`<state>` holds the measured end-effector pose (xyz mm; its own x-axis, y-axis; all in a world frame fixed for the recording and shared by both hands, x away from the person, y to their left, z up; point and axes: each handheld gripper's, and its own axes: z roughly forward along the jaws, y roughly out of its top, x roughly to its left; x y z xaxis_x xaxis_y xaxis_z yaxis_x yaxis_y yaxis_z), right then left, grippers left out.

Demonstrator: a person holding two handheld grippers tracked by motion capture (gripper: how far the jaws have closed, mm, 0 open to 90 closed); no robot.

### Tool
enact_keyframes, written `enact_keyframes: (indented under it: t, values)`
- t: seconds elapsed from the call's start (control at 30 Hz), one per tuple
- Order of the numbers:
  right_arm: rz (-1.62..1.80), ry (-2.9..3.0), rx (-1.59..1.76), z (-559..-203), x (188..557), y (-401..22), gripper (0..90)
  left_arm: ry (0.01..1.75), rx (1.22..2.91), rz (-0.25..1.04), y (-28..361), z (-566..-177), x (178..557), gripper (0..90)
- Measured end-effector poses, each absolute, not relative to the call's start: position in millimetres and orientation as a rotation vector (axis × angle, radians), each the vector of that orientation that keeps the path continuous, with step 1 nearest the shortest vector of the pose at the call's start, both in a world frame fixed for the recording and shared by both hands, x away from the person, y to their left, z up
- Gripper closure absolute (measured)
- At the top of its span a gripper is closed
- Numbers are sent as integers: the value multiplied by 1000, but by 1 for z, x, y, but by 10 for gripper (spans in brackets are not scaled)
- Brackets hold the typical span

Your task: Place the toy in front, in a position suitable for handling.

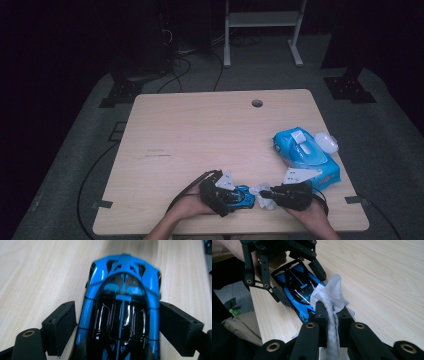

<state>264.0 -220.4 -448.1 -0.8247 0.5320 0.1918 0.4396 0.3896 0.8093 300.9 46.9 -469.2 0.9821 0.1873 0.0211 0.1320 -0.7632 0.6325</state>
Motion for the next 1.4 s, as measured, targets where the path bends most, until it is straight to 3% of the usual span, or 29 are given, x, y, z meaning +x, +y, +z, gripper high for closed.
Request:
enact_keyframes:
  t: [0.07,0.13,0.4,0.73,1.1,1.27,1.4]
  values:
    - [1429,2537,888,-448,263,-223,824,200,2466,130,46,-469,300,171]
    - [1429,2537,889,-449,262,-225,824,167,2461,128,47,-468,298,234]
    - [1425,2527,898,-448,261,-232,824,185,2442,139,50,-466,298,277]
    - [1397,2490,942,-448,263,-247,825,232,2426,136,49,-466,306,278]
    - [1279,2457,1032,-456,271,-259,821,421,2373,260,60,-455,345,278]
    - [1221,2434,1091,-462,275,-263,765,494,2356,283,61,-457,361,278]
    - [1202,2416,1124,-465,276,-265,646,509,2376,286,57,-463,368,278]
